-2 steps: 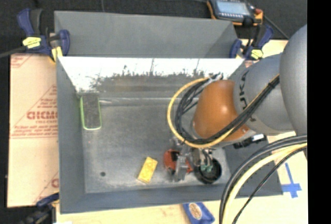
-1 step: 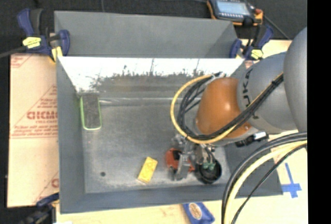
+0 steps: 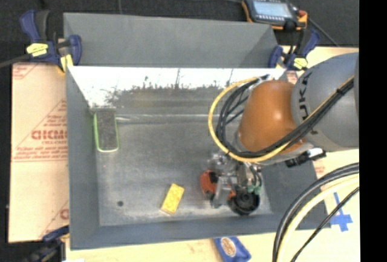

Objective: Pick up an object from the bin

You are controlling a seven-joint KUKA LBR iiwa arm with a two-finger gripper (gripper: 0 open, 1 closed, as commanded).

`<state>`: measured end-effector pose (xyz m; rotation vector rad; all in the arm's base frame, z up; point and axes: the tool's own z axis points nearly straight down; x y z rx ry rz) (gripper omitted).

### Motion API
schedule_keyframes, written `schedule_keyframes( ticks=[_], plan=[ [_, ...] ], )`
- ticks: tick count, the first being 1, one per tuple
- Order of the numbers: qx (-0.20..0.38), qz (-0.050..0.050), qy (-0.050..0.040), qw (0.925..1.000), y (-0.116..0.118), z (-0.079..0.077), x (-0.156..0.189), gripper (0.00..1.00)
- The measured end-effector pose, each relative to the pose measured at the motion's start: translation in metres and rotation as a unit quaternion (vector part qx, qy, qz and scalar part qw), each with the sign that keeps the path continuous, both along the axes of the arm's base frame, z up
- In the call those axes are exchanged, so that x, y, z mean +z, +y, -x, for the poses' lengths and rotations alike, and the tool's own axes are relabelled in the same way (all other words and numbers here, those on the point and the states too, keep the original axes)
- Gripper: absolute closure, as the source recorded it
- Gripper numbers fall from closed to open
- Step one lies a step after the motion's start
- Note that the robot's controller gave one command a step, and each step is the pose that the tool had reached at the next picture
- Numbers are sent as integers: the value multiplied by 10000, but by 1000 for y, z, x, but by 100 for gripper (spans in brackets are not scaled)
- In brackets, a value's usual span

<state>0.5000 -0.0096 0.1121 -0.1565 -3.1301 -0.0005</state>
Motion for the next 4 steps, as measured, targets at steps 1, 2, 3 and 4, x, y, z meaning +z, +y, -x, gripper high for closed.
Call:
schedule_keyframes(
  ticks=[1, 2, 3, 4],
  plan=[
    [-47, 3, -92, 9999, -12, -10, 23, 100],
    [-98, 8, -67, 9999, -11, -9, -29, 100],
    [-83, 2, 15, 10000, -15, -4, -6, 100],
    [-41, 9, -77, 10000, -10, 3, 9, 100]
  ],
)
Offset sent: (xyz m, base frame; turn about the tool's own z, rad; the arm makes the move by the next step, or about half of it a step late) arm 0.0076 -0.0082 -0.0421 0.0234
